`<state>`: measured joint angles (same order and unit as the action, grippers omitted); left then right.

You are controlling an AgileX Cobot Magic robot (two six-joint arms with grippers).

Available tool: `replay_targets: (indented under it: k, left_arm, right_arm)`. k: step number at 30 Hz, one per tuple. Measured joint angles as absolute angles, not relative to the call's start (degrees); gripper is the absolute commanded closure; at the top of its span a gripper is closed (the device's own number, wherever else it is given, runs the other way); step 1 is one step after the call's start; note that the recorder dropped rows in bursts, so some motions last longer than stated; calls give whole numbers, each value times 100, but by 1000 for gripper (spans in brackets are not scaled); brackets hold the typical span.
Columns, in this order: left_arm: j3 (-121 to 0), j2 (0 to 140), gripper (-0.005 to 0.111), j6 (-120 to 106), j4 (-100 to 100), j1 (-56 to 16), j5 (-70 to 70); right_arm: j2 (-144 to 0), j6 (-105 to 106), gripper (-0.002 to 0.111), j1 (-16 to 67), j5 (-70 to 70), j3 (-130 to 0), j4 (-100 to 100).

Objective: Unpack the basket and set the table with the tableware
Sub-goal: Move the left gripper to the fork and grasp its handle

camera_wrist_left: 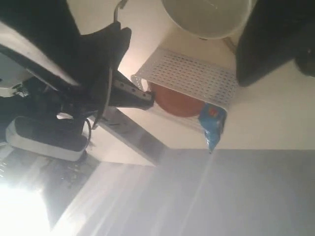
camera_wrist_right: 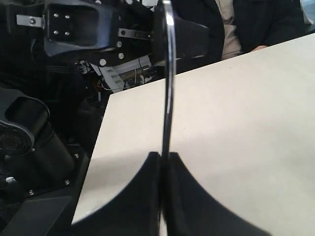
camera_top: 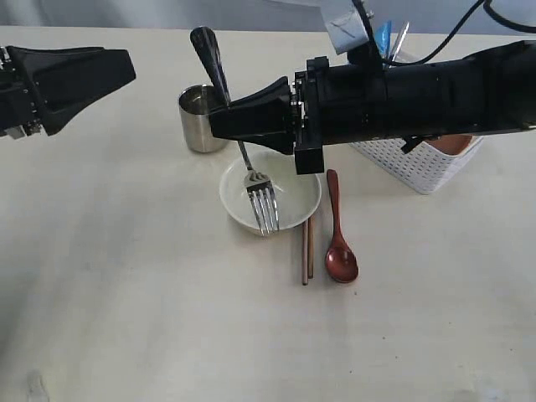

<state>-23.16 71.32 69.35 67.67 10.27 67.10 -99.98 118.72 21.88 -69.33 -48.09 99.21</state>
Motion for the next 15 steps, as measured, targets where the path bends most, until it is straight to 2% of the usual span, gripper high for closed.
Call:
replay_targets:
  k: [8, 15]
  left_arm:
    - [-2542, 7588, 28, 6629, 6834, 841, 6904]
    - [-2793, 8043, 28, 5510, 5866, -454, 6373]
  right_arm:
    - [-9998, 11859, 109, 2209, -6933, -4809, 9921]
    - [-9998, 11859, 109, 2226, -6933, -4809, 9932]
